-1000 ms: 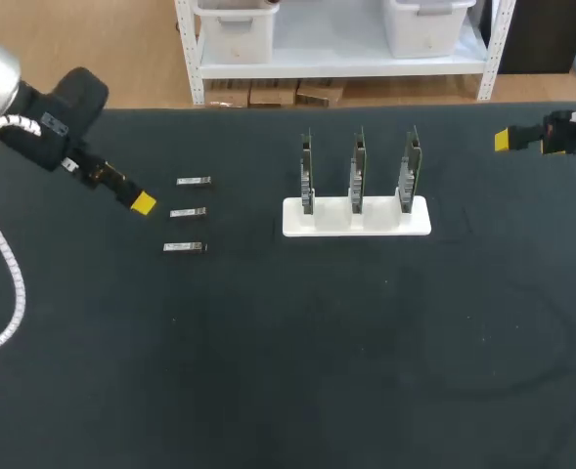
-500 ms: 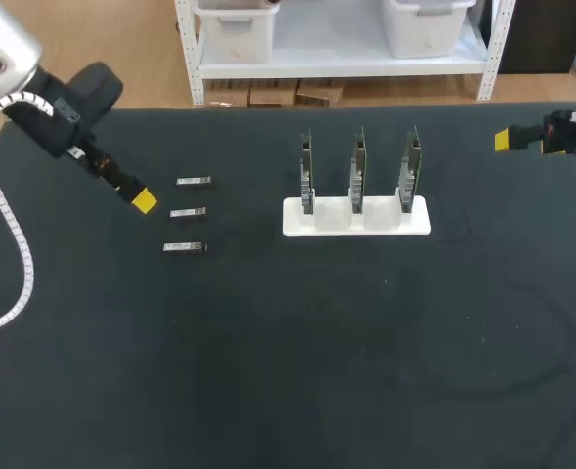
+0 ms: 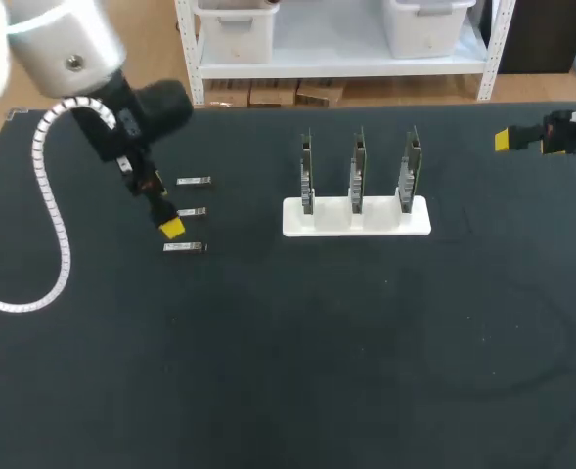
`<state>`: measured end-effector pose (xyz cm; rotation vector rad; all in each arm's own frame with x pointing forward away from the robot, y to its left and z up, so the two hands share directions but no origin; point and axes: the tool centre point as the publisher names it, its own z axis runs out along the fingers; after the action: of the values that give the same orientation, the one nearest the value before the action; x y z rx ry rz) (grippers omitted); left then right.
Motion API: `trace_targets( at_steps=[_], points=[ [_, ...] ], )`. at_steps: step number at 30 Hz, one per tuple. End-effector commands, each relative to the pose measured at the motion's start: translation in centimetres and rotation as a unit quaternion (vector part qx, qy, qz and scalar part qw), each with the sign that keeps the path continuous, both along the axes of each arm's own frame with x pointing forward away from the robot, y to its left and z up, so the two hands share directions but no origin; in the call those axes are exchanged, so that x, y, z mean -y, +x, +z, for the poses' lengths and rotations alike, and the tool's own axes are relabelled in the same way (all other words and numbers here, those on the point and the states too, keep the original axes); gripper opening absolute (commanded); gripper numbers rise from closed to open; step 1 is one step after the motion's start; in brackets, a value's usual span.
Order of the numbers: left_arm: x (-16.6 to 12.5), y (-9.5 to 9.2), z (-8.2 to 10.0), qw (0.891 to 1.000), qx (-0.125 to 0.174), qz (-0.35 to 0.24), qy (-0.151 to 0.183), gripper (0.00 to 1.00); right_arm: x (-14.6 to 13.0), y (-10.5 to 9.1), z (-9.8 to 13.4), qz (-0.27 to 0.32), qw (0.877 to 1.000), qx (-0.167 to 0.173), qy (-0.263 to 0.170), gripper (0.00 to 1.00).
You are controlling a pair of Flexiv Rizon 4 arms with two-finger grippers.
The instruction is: Pick up the optical module with the left hand, and insert it into the network port with the right hand.
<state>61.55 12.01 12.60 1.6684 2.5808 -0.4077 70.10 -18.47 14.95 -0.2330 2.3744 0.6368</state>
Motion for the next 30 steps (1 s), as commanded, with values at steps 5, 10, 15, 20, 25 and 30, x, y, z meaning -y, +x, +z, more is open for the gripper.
trace_targets(
  at_steps=[5,10,15,20,25,30],
  points=[
    [-1.1,-0.3,-2.8,1.000,-0.001,-0.012,0.016,1.00,0.0,-0.1,0.1,-0.001,1.000,0.000,-0.001,1.00],
    [-1.5,-0.2,-4.7,0.999,0.009,-0.033,0.027,1.00,0.0,-0.1,0.1,-0.001,1.000,0.000,-0.001,1.00],
    [-1.0,0.2,-5.2,0.997,-0.025,-0.038,0.061,1.00,0.0,-0.1,0.1,-0.001,1.000,0.000,-0.001,1.00],
    [-1.0,0.2,-5.2,0.997,-0.025,-0.038,0.061,1.00,0.0,-0.1,0.1,-0.001,1.000,0.000,-0.001,1.00],
    [-1.0,0.2,-5.2,0.997,-0.025,-0.038,0.061,1.00,0.0,-0.1,0.1,-0.001,1.000,0.000,-0.001,1.00],
    [-0.3,1.5,-5.2,0.989,-0.025,-0.073,0.123,1.00,0.0,-0.1,0.1,-0.001,1.000,0.000,-0.001,1.00]
  ],
)
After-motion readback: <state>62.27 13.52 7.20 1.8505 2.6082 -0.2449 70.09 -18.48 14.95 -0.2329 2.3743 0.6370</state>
